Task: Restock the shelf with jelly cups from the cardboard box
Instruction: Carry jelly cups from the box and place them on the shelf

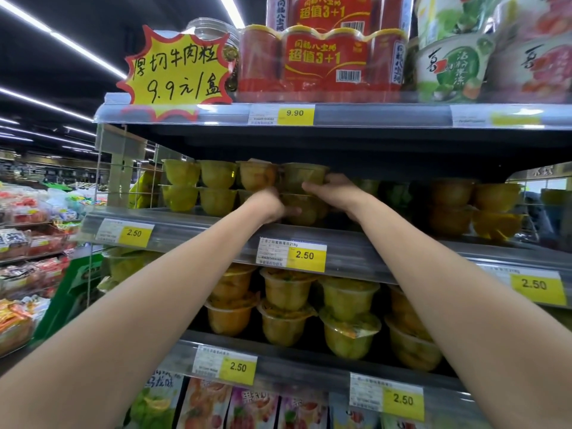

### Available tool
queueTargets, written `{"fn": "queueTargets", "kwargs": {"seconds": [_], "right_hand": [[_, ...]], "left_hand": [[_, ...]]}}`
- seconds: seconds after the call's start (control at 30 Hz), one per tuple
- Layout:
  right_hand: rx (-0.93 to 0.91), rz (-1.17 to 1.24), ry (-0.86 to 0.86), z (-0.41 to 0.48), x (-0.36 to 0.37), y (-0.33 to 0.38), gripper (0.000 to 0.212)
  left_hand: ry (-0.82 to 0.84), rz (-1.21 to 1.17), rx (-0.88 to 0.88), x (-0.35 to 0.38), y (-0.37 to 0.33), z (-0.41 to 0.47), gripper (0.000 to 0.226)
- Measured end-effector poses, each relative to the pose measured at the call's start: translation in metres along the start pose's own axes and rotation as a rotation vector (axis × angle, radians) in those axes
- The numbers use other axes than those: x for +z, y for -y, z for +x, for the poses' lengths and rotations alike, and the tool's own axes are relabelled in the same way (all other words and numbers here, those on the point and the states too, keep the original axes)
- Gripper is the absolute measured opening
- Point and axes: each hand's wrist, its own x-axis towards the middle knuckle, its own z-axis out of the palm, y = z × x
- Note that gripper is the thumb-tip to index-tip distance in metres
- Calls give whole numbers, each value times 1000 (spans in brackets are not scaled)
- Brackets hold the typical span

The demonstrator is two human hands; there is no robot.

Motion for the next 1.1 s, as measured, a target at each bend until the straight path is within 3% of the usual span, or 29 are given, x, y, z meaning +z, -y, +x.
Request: {"fn": "queueTargets", "kwargs": {"seconds": [0.1,0.23,0.37,0.5,0.73,0.9,1.1], "right_hand": [[-55,-80,18,-9,-2,0,31],[-148,-201,9,-26,-5,3,27],[-151,-391,-33,-48,-9,5,27],[-159,-709,-133,-79,-12,7,33],[-310,-891,-198,-145,-13,0,41],[-398,-876,-191,-204,-19,-10,36],[-360,-812,20,-302,3,-34,40]], "left_hand": [[-164,15,23,-1,1,-5,41],[-395,228,90,1,-2,-27,36],[-473,297,161,7,-7,-54,43],[-521,538,226,8,-5,-84,52],[-505,690,271,13,4,-145,48],[-374,756,252,30,7,-204,51],[-218,809,219,61,17,-304,50]]}}
